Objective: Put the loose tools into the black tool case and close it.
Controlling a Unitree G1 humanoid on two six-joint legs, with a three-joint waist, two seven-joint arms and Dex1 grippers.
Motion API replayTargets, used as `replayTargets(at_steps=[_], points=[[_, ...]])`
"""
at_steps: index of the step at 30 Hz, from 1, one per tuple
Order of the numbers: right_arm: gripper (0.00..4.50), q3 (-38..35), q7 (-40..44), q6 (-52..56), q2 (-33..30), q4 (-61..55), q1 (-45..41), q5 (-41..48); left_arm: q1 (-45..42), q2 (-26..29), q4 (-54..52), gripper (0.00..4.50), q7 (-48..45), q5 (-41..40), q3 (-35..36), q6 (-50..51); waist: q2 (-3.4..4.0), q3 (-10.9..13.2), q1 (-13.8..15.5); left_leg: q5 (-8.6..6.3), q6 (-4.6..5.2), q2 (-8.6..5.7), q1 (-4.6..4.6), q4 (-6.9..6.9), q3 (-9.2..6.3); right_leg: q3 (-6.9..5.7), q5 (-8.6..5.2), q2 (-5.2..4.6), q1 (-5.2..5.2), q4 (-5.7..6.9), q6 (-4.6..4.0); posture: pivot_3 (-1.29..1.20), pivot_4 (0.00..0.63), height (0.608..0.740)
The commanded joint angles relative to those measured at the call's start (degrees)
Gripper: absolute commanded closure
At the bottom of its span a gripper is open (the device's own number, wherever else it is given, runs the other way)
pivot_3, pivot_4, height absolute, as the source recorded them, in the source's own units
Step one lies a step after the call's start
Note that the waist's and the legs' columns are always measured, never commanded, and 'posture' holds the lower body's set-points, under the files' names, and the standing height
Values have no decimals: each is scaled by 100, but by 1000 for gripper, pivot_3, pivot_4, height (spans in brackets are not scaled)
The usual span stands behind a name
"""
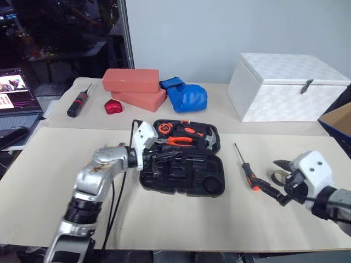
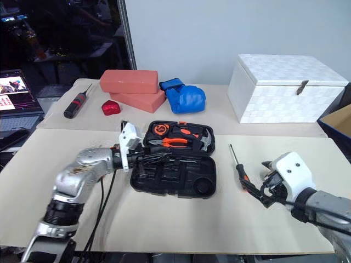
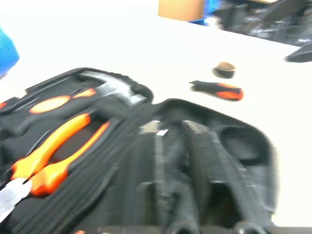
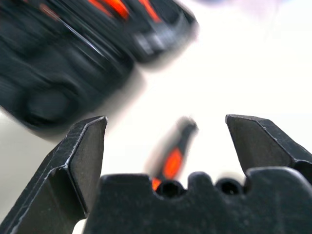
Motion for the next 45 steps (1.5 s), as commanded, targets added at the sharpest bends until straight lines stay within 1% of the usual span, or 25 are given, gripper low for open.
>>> replayTargets(at_steps=[1,3,4,5,6,8,9,11,14,16,17,18,19,21,23,26,27,30,31,34,35,36,38,42,45], points=[[0,486,-113,383,-20,739,-693,-98,27,312,-752,1813,-390,-506,-140,292,6,6,-5,0,0,-1,-7,0,0,1,0,0,-4,-4,0,0,150,736],[0,890,-248,629,42,1273,-1250,-241,13,466,-957,1166,-471,-719,-154,484,4,8,-8,0,1,-3,-6,1,-2,3,0,1,-4,-5,0,0,150,736],[0,1111,-290,789,69,1503,-1524,-289,15,545,-1049,766,-525,-827,-146,554,3,10,-16,1,1,-4,-13,1,-3,3,0,1,-4,-7,0,0,150,736],[0,1339,-297,895,83,1719,-1761,-363,39,611,-1127,534,-541,-878,-147,583,4,11,-25,1,1,-5,-13,1,-3,5,0,1,-6,-7,0,0,150,736],[0,1520,-306,996,95,1907,-1944,-429,71,660,-1185,534,-540,-907,-148,587,3,12,-36,1,1,-5,-16,1,-3,6,0,2,-8,-8,0,0,150,736],[514,1964,-311,1007,-7,2249,-2237,-752,189,785,-1225,470,-543,-922,-99,529,5,13,-33,1,2,-5,-17,0,-6,5,0,3,-8,-7,0,0,150,736],[648,2035,-272,1018,-24,2349,-2319,-797,237,822,-1262,470,-527,-944,-85,518,5,13,-32,1,2,-5,-16,-1,-7,5,0,5,-8,-6,0,0,150,736],[1275,2090,-159,1016,-79,2423,-2388,-849,346,842,-1349,470,-395,-1011,6,553,6,14,-15,2,3,-5,-24,-8,-8,5,-5,6,-14,-7,3,0,150,736],[2366,2069,-52,1060,-76,2396,-2417,-847,587,876,-1457,470,-253,-1075,120,523,6,14,-4,-5,11,-7,-32,-10,-9,6,-17,6,-14,-10,14,0,150,736],[2999,1981,74,1010,-193,2282,-2360,-862,821,875,-1573,470,-110,-930,164,261,7,14,2,-8,17,-7,-37,-10,-9,5,-17,6,-13,-19,15,0,150,736],[3335,1864,161,940,-296,2162,-2312,-855,973,815,-1632,470,34,-853,239,92,9,15,3,-10,18,-7,-38,-10,-9,5,-18,6,-13,-22,16,0,150,736],[3580,1670,325,757,-403,1945,-2290,-799,1216,561,-1641,470,96,-1022,480,-206,12,17,7,-11,19,-7,-38,-12,-8,5,-18,6,-13,-25,16,0,150,736],[3578,1531,442,628,-472,1796,-2273,-758,1383,379,-1645,470,138,-1171,646,-407,23,20,9,-11,19,-7,-40,-12,-9,4,-18,6,-14,-26,16,0,150,736],[3578,1460,859,-72,-680,1246,-2353,-811,1748,798,-1639,470,-129,-1583,1036,29,24,26,-13,-11,20,-7,-45,-12,-8,4,-17,4,-15,-32,17,0,150,736],[3578,1510,1421,-543,-584,1010,-2573,-510,1999,1071,-1615,470,-381,-2013,1413,190,21,31,-100,-11,20,3,-52,-12,-8,4,-15,14,-35,-22,13,0,150,736],[3578,2763,2189,-1180,-674,1190,-3504,-1127,2545,1406,-1502,470,-642,-1762,1694,-237,27,38,-170,-12,20,9,-27,-13,-11,3,-22,19,-39,8,-1,0,150,736],[3578,3008,2324,-1298,-648,1296,-3705,-1271,2620,1467,-1483,470,-679,-1732,1737,-308,27,40,-177,-12,19,8,-19,-13,-11,2,-22,18,-36,7,-3,0,150,736],[3578,3850,2733,-1591,-230,1977,-4520,-1708,2673,1640,-1360,470,-756,-1774,1877,-350,1,58,-156,-18,8,8,-11,-14,-11,0,-25,12,-41,6,-11,0,150,736],[3578,4137,2856,-1752,-125,2245,-4743,-1958,2680,1696,-1283,470,-813,-1748,1898,-402,0,61,-142,-32,-17,7,-19,-13,-11,-1,-22,10,-67,2,-15,0,150,736],[3578,4759,3174,-2287,140,2999,-5147,-2564,2679,1836,-1097,470,-932,-1672,1938,-548,0,61,-121,-25,-12,-1,-34,-11,2,3,-21,-2,-75,0,-17,0,150,736],[3578,4873,3240,-2380,219,3188,-5237,-2684,2683,1866,-1077,470,-939,-1664,1938,-573,0,61,-116,-10,13,-1,-39,-11,4,3,-20,-2,-75,0,-17,0,150,736],[3578,4956,3314,-2419,272,3333,-5299,-2775,2693,1886,-1087,470,-928,-1677,1936,-579,0,61,-115,-8,15,0,-54,-11,5,2,-19,-2,-70,1,-16,0,150,736],[3578,5074,3504,-2542,330,3535,-5350,-2929,2724,1907,-1142,470,-900,-1724,1953,-567,0,61,-111,-8,16,4,-89,-13,7,1,-18,2,-97,10,-15,0,150,736],[3578,5219,3630,-2576,488,3846,-5336,-3211,2773,1907,-1234,470,-791,-1771,1971,-529,1,61,-105,-32,30,8,-89,-26,0,-4,-17,13,-101,32,-13,0,150,736],[3578,5230,3714,-2371,666,3946,-5324,-3217,2783,1892,-1263,470,-728,-1775,1948,-539,1,62,-86,-38,35,8,-87,-27,-3,-7,-23,14,-99,34,-14,0,150,736]])
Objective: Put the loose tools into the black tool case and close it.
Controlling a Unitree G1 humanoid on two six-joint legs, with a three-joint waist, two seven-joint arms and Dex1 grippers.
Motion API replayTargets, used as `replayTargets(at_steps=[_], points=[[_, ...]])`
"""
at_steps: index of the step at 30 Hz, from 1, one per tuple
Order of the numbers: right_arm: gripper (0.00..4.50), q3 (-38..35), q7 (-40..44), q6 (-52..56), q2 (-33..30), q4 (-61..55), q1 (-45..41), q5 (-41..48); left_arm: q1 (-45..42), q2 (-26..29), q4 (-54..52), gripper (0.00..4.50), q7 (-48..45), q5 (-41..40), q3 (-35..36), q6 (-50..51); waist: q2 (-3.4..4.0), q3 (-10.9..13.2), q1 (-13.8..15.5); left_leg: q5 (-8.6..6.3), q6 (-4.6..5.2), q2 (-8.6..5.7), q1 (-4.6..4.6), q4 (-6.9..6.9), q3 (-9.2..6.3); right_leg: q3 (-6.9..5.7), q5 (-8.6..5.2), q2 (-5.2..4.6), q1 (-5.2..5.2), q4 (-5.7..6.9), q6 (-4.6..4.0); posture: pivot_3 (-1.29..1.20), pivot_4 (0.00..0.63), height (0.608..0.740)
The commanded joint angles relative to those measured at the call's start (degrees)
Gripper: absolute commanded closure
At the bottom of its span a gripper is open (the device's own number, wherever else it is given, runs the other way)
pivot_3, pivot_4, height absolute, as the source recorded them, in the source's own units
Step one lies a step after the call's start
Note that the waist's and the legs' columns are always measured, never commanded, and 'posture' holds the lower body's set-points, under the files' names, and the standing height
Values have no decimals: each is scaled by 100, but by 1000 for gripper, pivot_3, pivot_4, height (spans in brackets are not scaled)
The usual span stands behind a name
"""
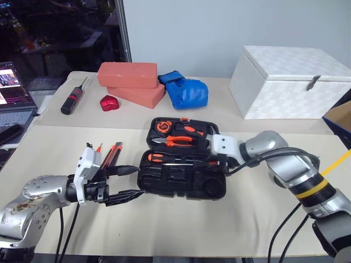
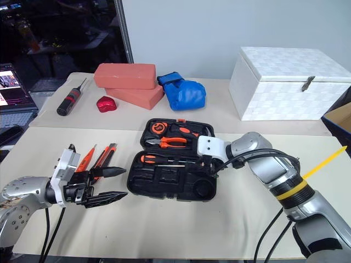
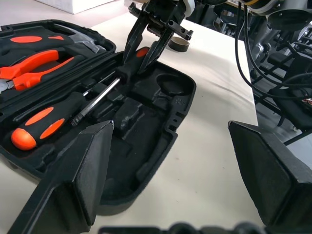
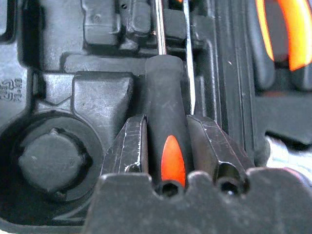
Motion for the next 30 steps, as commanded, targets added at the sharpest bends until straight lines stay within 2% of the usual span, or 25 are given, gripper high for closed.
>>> replayTargets(at_steps=[1,3,5,6,7,9,11,14,18,21,23,26,28,30], points=[[3578,-27,97,239,130,160,-6,-130,17,44,-200,470,71,-74,93,-68,0,0,11,0,0,-1,0,1,1,0,0,-1,1,0,0,0,150,736],[3578,0,147,332,221,182,-33,-141,-1,35,-184,470,95,-59,63,-86,0,0,15,1,-2,-1,4,5,2,1,1,-2,5,-1,2,0,150,736],[2570,-47,147,478,381,196,-67,-63,-42,28,-139,470,103,-37,20,-103,0,0,14,4,-6,0,13,8,2,1,-14,-2,10,-1,3,0,150,736],[2345,-68,180,475,407,179,-60,-49,-61,24,-123,470,109,-21,-8,-110,0,0,14,6,-9,1,17,8,2,0,-29,-1,11,1,2,0,150,736],[1898,-96,208,460,414,140,-43,-42,-77,21,-109,470,114,-15,-26,-113,0,0,14,8,-11,1,19,8,2,0,-32,-1,12,4,-4,0,150,736],[1281,-348,81,449,479,4,30,55,-103,9,-94,470,144,-26,-40,-103,0,0,13,8,-12,4,28,8,2,1,-32,1,18,10,-5,0,150,736],[1281,-752,199,381,416,-322,167,395,-92,4,-63,470,161,-11,-49,-111,0,0,0,8,-12,5,31,8,2,1,-31,3,19,13,-6,0,150,736],[2016,-1423,156,737,499,-601,380,1019,-57,-24,-20,470,199,26,-64,-141,1,0,-12,8,-12,6,26,7,2,1,-15,4,14,16,22,0,150,736],[3368,-2158,-96,1189,720,-914,789,1815,-73,-55,8,470,234,53,-101,-162,0,0,-10,8,-12,4,22,6,1,1,-11,3,15,12,30,0,150,736],[4407,-2068,-825,734,1076,-864,1166,1370,-82,-42,51,470,212,94,-106,-196,-1,-1,-10,8,-12,4,23,6,0,1,-12,3,18,9,31,0,150,736],[4472,-1867,-1226,499,1263,-798,1324,1018,-72,-25,71,470,198,106,-89,-205,0,0,-24,8,-12,4,25,7,1,1,-18,3,16,12,19,0,150,736],[4472,-957,-1191,-388,1098,-552,1692,97,-66,-8,115,470,231,91,-42,-146,3,2,-49,14,-18,3,23,8,3,3,-15,2,12,12,9,0,150,736],[4472,-600,-1223,-847,1009,-279,1775,-341,-35,11,142,470,235,119,-10,-160,6,-1,-57,14,-18,4,29,8,3,2,-19,3,18,11,4,0,150,736],[4472,-688,-1289,-1361,892,-51,1846,-520,12,-72,94,470,505,142,115,-147,0,-7,-72,14,-18,5,42,7,5,3,-24,3,27,11,-4,0,150,736]])
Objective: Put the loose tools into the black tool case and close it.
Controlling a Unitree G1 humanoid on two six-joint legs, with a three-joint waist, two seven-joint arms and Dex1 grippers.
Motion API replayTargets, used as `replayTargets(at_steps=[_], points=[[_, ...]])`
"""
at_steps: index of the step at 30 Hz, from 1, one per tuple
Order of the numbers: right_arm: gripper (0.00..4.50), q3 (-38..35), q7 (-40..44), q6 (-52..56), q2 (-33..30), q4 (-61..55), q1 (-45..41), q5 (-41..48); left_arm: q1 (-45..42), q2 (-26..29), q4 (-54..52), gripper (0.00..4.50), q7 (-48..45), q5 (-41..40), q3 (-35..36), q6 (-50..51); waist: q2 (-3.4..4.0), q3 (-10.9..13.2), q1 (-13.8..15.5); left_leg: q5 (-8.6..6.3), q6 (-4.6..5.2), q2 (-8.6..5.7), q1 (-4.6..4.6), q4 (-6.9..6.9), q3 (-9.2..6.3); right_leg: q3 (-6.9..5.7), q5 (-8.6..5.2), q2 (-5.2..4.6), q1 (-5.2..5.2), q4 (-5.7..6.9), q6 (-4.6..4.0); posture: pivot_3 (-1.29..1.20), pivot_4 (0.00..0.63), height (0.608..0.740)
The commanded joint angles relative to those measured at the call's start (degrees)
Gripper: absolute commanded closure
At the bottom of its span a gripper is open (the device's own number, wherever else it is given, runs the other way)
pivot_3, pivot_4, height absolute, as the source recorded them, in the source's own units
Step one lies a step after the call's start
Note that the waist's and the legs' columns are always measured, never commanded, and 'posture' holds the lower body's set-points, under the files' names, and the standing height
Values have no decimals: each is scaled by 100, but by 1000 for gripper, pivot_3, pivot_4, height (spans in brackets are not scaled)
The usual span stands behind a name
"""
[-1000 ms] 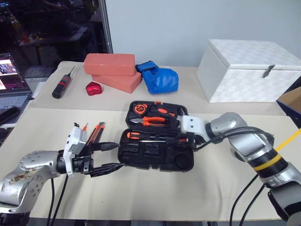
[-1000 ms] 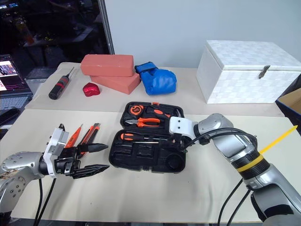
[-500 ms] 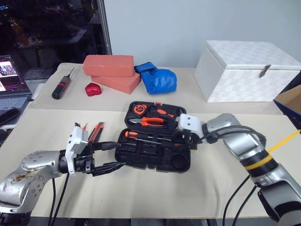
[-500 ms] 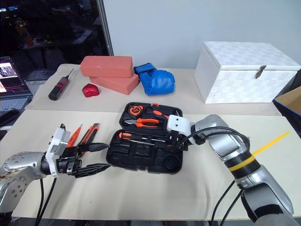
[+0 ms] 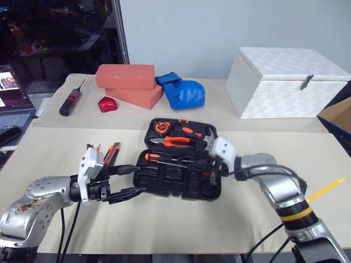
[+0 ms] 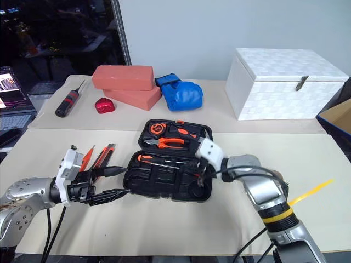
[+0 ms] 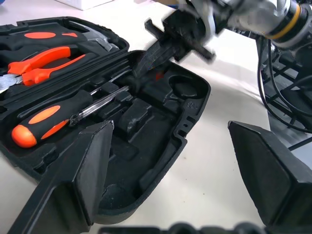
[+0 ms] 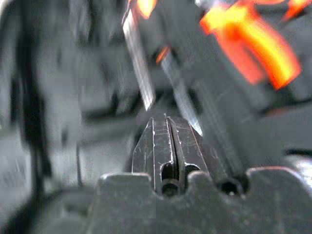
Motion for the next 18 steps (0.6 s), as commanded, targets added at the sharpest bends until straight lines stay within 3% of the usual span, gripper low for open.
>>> replayTargets(at_steps=[1,5,8,11,18], points=[[4472,113,-44,-775,-232,414,262,-422,62,-50,-142,470,428,19,324,-35,-5,-3,0,0,0,1,14,-1,0,0,-1,0,11,0,-2,0,150,736],[4472,-880,-108,-820,167,-336,486,836,99,-385,-152,470,1368,317,597,-178,-5,-3,54,0,0,-1,36,-1,-1,0,-5,-4,42,-5,0,0,150,736],[4472,-1481,286,111,136,-1193,585,2253,74,-460,-120,470,2452,785,789,223,-3,2,88,0,0,-1,30,0,-1,1,-1,-4,43,-7,4,0,150,736],[3700,-1850,463,498,-208,-1965,978,2888,-169,-503,-12,470,3240,702,982,976,-3,3,99,0,0,1,33,0,-3,0,3,-2,45,-6,12,0,150,736],[1325,-2338,339,1010,-718,-2801,1452,3506,-565,-358,745,470,4051,1087,1174,1544,-9,3,149,-2,-2,0,39,-2,-7,-5,-8,-3,49,-10,5,0,150,736]])
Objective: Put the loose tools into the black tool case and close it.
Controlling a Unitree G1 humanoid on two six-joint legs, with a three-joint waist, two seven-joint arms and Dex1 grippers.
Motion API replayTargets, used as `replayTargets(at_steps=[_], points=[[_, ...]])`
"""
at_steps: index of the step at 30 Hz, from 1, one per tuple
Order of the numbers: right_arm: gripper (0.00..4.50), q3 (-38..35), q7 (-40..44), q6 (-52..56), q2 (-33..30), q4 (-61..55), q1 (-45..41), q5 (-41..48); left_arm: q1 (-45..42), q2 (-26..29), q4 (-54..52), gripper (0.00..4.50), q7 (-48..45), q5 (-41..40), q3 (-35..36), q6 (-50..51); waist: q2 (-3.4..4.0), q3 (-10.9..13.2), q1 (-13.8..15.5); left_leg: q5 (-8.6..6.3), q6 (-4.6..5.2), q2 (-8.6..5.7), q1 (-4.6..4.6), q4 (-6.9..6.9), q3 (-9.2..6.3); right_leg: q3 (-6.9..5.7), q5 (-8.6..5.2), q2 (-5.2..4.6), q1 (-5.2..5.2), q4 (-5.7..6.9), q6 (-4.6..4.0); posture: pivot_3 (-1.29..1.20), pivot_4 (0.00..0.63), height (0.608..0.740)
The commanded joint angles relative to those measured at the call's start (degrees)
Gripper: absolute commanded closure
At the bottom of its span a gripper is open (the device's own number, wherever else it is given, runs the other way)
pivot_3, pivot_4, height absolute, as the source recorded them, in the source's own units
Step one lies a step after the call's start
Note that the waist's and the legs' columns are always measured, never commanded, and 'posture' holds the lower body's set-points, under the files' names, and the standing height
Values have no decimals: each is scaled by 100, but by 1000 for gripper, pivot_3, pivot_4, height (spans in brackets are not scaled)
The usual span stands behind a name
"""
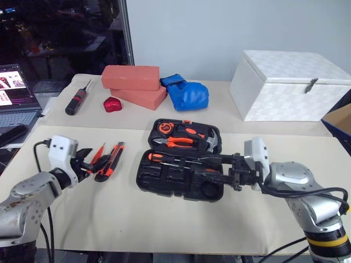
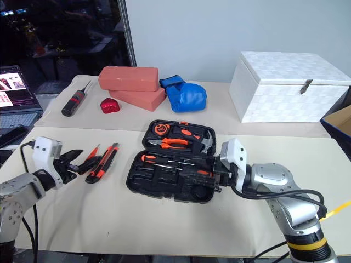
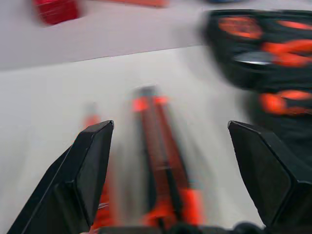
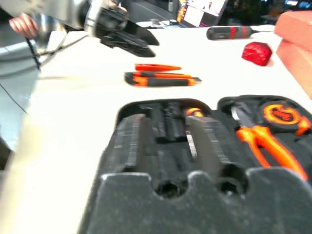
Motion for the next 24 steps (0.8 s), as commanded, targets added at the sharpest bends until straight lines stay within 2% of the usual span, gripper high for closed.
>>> replayTargets(at_steps=[1,2,3,4,8,12,14,16,17,19,21,24], points=[[883,-401,-77,107,-220,-379,58,230,-125,314,347,470,129,395,-68,73,-1,0,-8,0,0,0,3,0,3,1,1,-1,0,0,-1,0,150,736],[667,-430,-93,107,-255,-407,70,234,-180,363,351,470,162,434,-137,169,-6,3,-5,0,0,0,3,0,4,1,1,-2,0,-1,-2,0,150,736],[232,-505,-109,70,-281,-409,92,237,-265,387,351,470,241,486,-229,292,-8,4,-6,0,0,0,4,0,3,0,2,-2,0,-2,-3,0,150,736],[111,-560,-110,84,-314,-425,120,281,-331,423,377,470,277,543,-329,381,-8,4,-2,-1,-1,1,4,0,4,0,3,-2,-3,-3,-5,0,150,736],[111,-680,-138,48,-403,-473,242,281,-490,437,614,470,310,756,-648,536,-9,5,30,-12,-20,-2,-4,0,4,0,3,-5,-5,-6,-6,0,150,736],[0,-763,-208,7,-431,-547,373,223,-485,429,775,1501,136,855,-884,494,-10,5,22,-10,-17,-1,-15,0,4,-1,3,-5,-9,-13,-5,0,150,736],[0,-790,-225,-23,-455,-575,447,205,-471,423,852,2332,121,903,-891,460,-10,5,10,-7,-11,-1,-20,-1,5,-1,3,-5,-17,-11,-5,0,150,736],[0,-827,-251,-46,-458,-625,531,228,-463,480,963,2876,78,1014,-855,307,-10,5,14,-7,-10,0,-20,-2,6,0,3,-5,-18,-10,-4,0,150,736],[0,-842,-258,-62,-453,-662,583,238,-470,518,984,3394,-38,1021,-836,181,-10,5,18,-7,-10,0,-20,-3,5,0,3,-4,-19,-10,-5,0,150,736],[0,-883,-261,-114,-427,-722,669,249,-513,520,943,4027,-261,961,-730,-123,-10,6,18,-8,-12,0,-19,-3,5,-1,2,-4,-19,-9,-5,0,150,736],[0,-943,-250,-186,-406,-787,756,253,-588,481,832,4025,-661,648,-508,-374,-13,7,18,-9,-15,-1,-21,-3,7,0,3,-6,-21,-10,-5,0,150,736],[0,-1176,-246,-336,-434,-975,1018,259,-806,880,623,4025,-1927,90,-376,-728,-30,15,29,-10,-16,0,-26,-2,7,0,3,-7,-26,-10,-5,0,150,736]])
